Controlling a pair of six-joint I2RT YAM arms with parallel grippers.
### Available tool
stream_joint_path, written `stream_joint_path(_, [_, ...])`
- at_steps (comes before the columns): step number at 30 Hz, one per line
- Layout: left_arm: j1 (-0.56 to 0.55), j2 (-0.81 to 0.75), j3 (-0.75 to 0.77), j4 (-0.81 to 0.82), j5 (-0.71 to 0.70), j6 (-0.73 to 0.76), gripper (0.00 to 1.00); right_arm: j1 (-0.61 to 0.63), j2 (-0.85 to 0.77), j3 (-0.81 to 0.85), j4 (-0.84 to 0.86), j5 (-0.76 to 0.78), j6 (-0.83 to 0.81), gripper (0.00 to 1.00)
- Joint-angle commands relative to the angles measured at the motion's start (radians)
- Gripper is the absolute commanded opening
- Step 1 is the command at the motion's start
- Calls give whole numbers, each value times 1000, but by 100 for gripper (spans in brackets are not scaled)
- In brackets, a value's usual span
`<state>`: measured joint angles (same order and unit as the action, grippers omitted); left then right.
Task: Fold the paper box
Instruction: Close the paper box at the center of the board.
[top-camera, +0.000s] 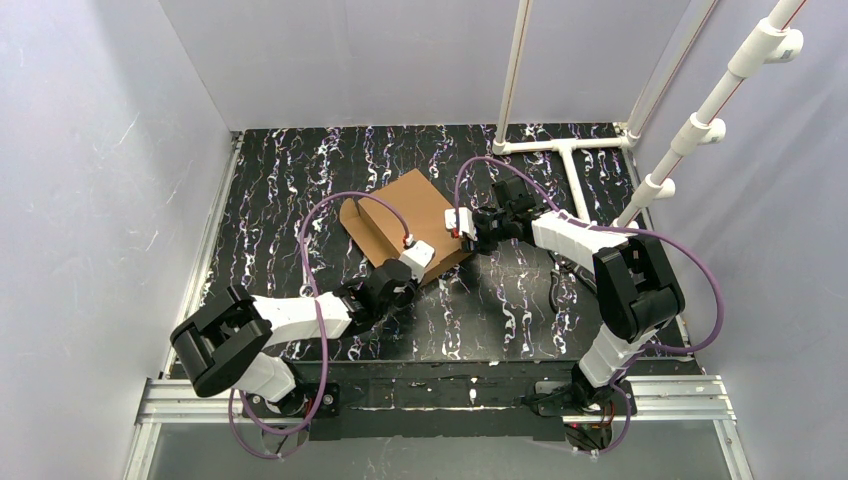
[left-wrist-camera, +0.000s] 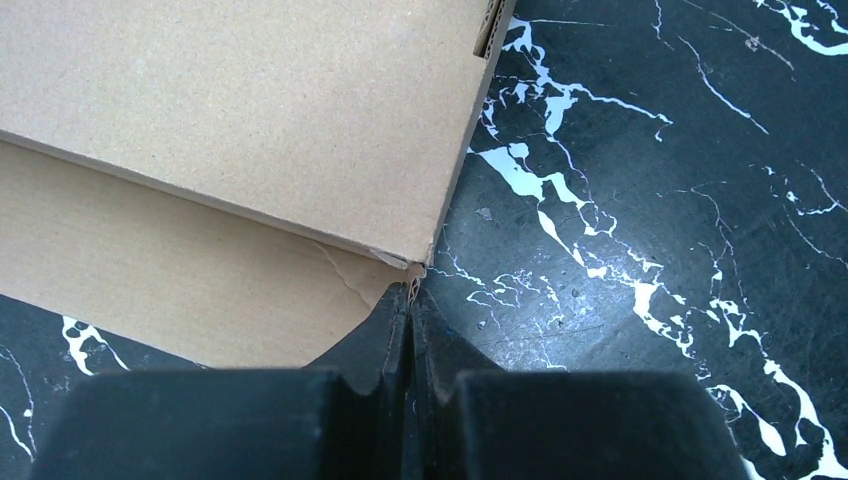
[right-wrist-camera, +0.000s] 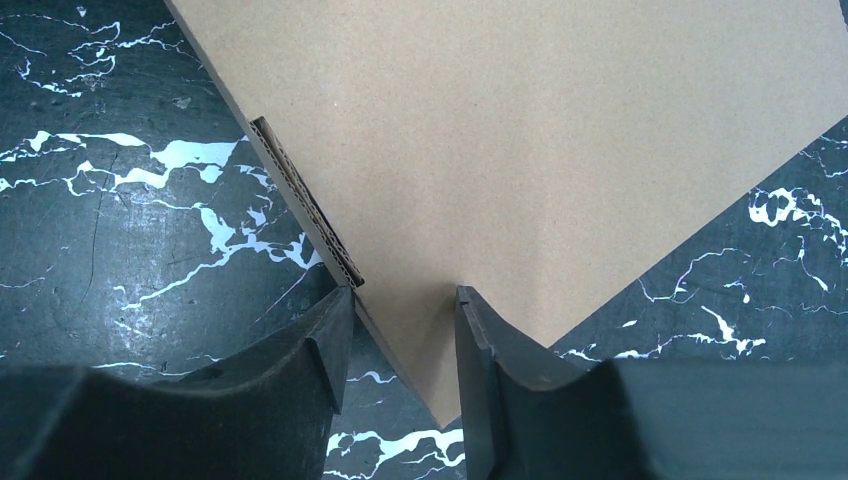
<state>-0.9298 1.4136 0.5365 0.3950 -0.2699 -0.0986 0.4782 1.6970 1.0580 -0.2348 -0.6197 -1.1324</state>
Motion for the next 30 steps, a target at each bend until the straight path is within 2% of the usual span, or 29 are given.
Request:
stream_joint_path(1, [13, -39, 28, 111, 33, -64, 0, 28, 58, -22, -153, -29, 36, 48])
stream_joint_path(8, [37, -53, 17, 110, 22, -80, 0, 28, 61, -22, -153, -28, 33, 47])
stream_joint_path(19, [46, -58, -20, 46, 139, -11, 0, 28, 66, -20, -155, -17, 34, 47])
stream_joint_path(30, [47, -63, -42, 1, 67, -37, 0, 28, 75, -18, -156, -14, 34, 47])
